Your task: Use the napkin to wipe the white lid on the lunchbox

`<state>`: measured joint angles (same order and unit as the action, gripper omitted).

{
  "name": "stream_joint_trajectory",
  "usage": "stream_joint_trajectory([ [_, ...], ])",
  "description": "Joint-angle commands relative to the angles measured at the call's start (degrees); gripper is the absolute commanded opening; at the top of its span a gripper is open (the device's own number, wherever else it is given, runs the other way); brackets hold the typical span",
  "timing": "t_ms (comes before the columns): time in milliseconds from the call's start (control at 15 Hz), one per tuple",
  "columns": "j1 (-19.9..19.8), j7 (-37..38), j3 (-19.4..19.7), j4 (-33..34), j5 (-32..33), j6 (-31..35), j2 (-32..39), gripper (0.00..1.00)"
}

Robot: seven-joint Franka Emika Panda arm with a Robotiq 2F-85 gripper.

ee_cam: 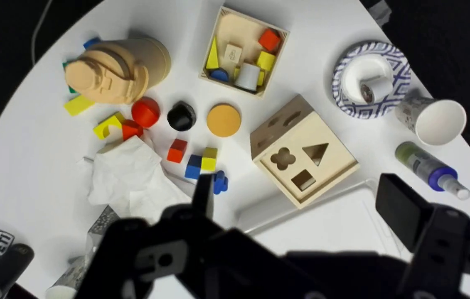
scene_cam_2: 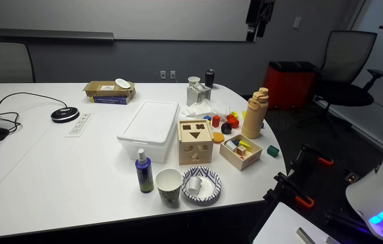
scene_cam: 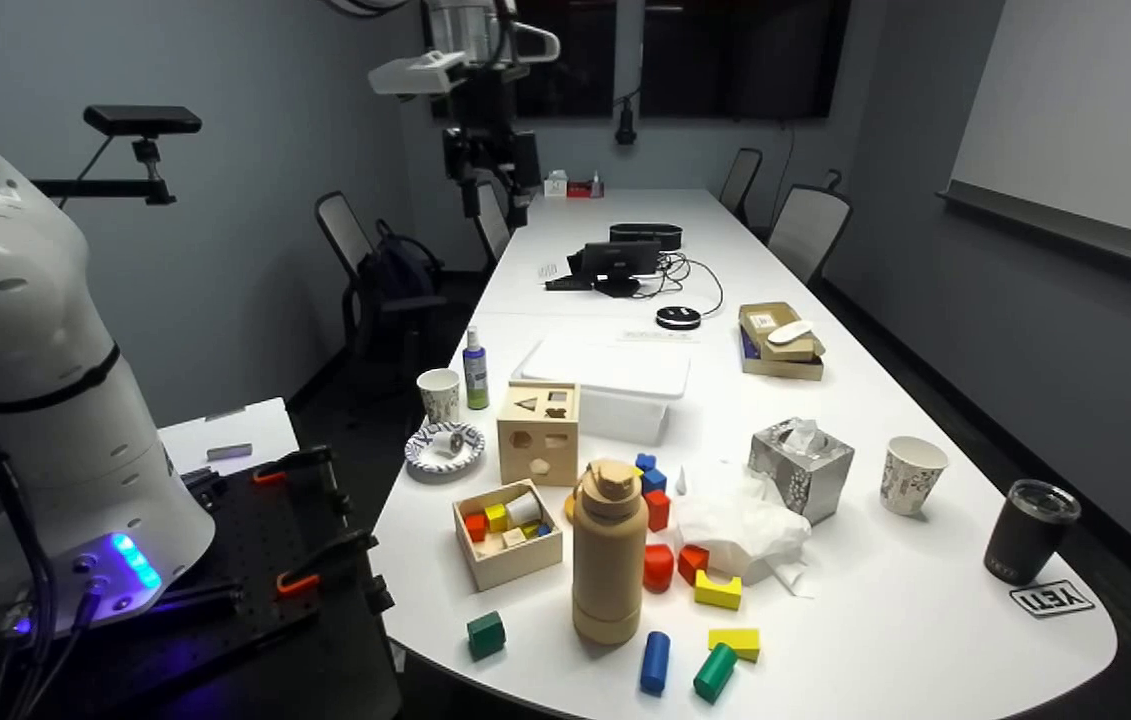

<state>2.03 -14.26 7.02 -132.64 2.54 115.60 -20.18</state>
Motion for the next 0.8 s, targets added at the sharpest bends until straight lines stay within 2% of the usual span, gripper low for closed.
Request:
stream_joint_trajectory([
  [0,-0.96,-7.11,3.62,13.01,-8.41,0.66,13.96,1.00],
  [133,-2.50,-10.75,4.67,19.15,-13.38,1.47,20.81,1.00],
  [333,-6.68,-13.80,4.13,28.36,-19.04,2.63,31.14,1.00],
  [533,-11.61,-13.66,2.33,37.65,-22.69,4.03,41.62,1.00],
  [733,-16.18,-11.49,0.03,47.61,-23.00,4.69,52.36,1.00],
])
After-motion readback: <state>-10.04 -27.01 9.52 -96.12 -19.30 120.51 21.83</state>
